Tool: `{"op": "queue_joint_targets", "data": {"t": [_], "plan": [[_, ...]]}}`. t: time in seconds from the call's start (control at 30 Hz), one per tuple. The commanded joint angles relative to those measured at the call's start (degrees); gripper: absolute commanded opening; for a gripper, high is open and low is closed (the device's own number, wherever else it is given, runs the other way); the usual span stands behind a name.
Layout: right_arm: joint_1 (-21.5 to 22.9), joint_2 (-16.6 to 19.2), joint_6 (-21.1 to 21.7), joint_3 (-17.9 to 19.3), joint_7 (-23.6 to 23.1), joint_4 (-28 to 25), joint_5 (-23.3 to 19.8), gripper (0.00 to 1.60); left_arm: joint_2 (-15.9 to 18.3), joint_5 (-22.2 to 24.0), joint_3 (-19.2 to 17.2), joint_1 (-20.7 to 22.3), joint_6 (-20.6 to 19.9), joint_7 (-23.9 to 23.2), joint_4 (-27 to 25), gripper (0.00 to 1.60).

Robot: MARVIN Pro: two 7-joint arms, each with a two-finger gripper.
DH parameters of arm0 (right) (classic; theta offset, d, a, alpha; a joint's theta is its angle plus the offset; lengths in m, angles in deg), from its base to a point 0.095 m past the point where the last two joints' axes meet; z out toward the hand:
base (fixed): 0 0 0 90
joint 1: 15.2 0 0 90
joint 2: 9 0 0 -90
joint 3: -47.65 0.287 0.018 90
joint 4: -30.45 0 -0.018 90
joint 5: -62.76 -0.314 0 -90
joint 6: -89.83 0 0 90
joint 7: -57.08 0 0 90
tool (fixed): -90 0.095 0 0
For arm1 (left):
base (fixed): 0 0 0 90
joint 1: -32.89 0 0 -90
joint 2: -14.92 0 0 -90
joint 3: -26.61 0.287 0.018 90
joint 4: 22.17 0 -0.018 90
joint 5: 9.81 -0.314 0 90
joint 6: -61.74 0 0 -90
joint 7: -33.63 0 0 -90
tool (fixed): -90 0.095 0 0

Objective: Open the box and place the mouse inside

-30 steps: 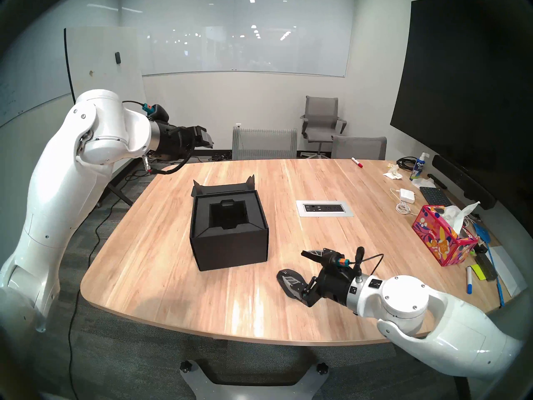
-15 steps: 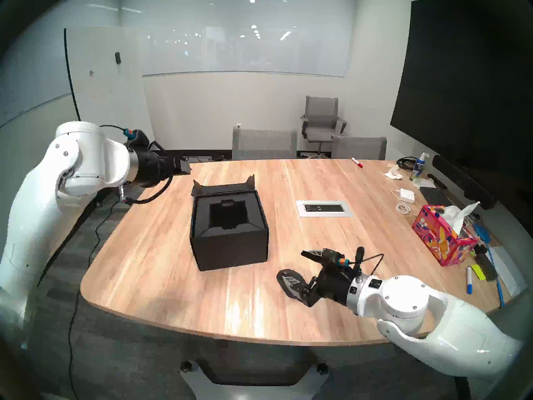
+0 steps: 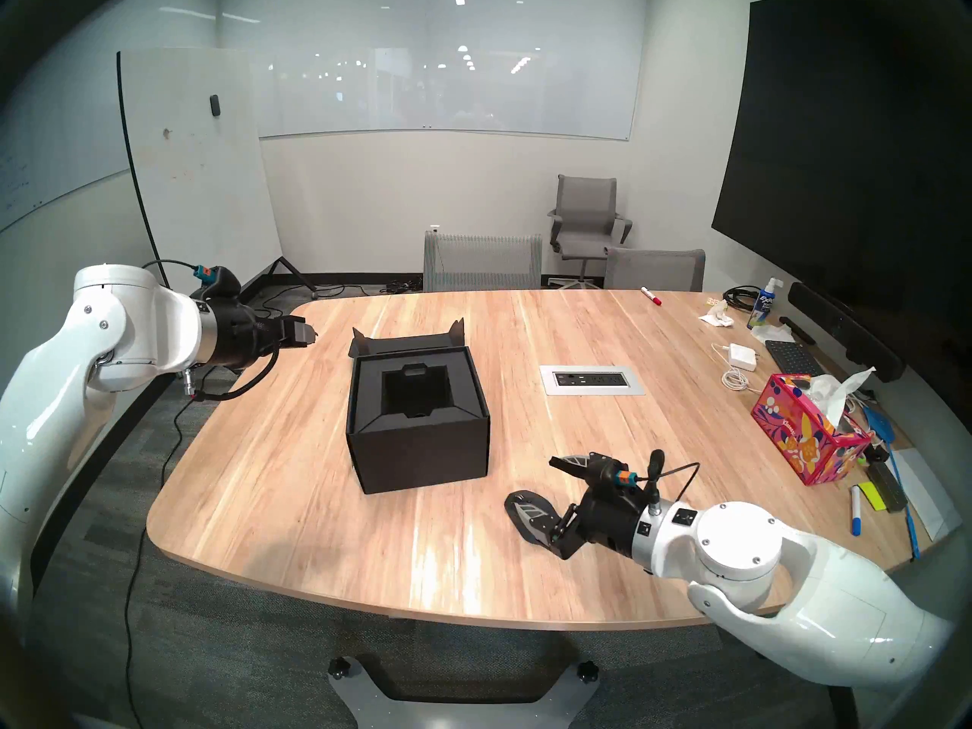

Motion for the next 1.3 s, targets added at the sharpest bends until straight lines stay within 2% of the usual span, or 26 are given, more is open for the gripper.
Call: {"op": "queue_joint_targets", "data": {"t": [0.0, 0.47, 0.7, 0.73, 0.8, 0.83, 0.87, 1.0, 1.03, 1.1, 1.13, 1.2, 1.27], "plan": [[0.4, -0.1, -0.3, 0.2, -0.1, -0.8, 0.1, 1.6, 2.7, -3.3, -3.0, -4.0, 0.5, -6.9, 1.0, 1.6], [0.4, -0.1, -0.3, 0.2, -0.1, -0.7, 0.0, 1.6, 3.1, -9.7, -4.2, -6.6, 3.7, -21.9, 4.5, 1.6], [0.4, -0.1, -0.3, 0.2, -0.1, -0.7, 0.0, 1.6, 3.6, -12.8, -4.1, -7.1, 5.4, -27.8, 5.4, 1.6], [0.4, -0.1, -0.3, 0.2, -0.1, -0.7, 0.0, 1.6, 3.9, -13.6, -4.1, -7.3, 5.8, -30.2, 5.8, 1.6], [0.4, -0.1, -0.3, 0.2, -0.1, -0.7, 0.0, 1.6, 3.9, -13.7, -4.0, -7.3, 5.8, -30.0, 5.7, 1.6], [0.4, -0.1, -0.3, 0.2, -0.1, -0.7, 0.0, 1.6, 4.3, -14.9, -3.9, -7.6, 6.4, -33.1, 6.1, 1.6], [0.4, -0.1, -0.3, 0.2, -0.1, -0.7, 0.0, 1.6, 4.3, -15.2, -3.9, -7.6, 6.6, -32.7, 5.9, 1.6], [0.4, -0.1, -0.3, 0.2, -0.1, -0.7, 0.0, 1.6, 5.3, -17.6, -4.0, -8.2, 8.2, -37.1, 6.0, 1.6], [0.4, -0.1, -0.3, 0.2, -0.1, -0.7, 0.0, 1.6, 5.8, -18.5, -4.1, -8.5, 8.7, -39.9, 6.4, 1.6], [0.4, -0.1, -0.3, 0.2, -0.1, -0.8, 0.0, 1.6, 5.9, -19.3, -4.2, -9.0, 10.0, -40.4, 6.2, 1.6], [0.4, -0.1, -0.3, 0.2, -0.1, -0.8, 0.0, 1.6, 6.2, -20.2, -4.3, -9.3, 10.8, -42.4, 6.4, 1.6], [0.4, -0.1, -0.3, 0.2, -0.1, -0.8, 0.0, 1.6, 6.1, -20.2, -4.2, -9.4, 11.2, -41.1, 6.1, 1.6], [0.4, -0.1, -0.3, 0.2, -0.1, -0.8, 0.0, 1.6, 6.7, -21.7, -4.2, -9.9, 12.8, -44.1, 6.6, 1.6]]}}
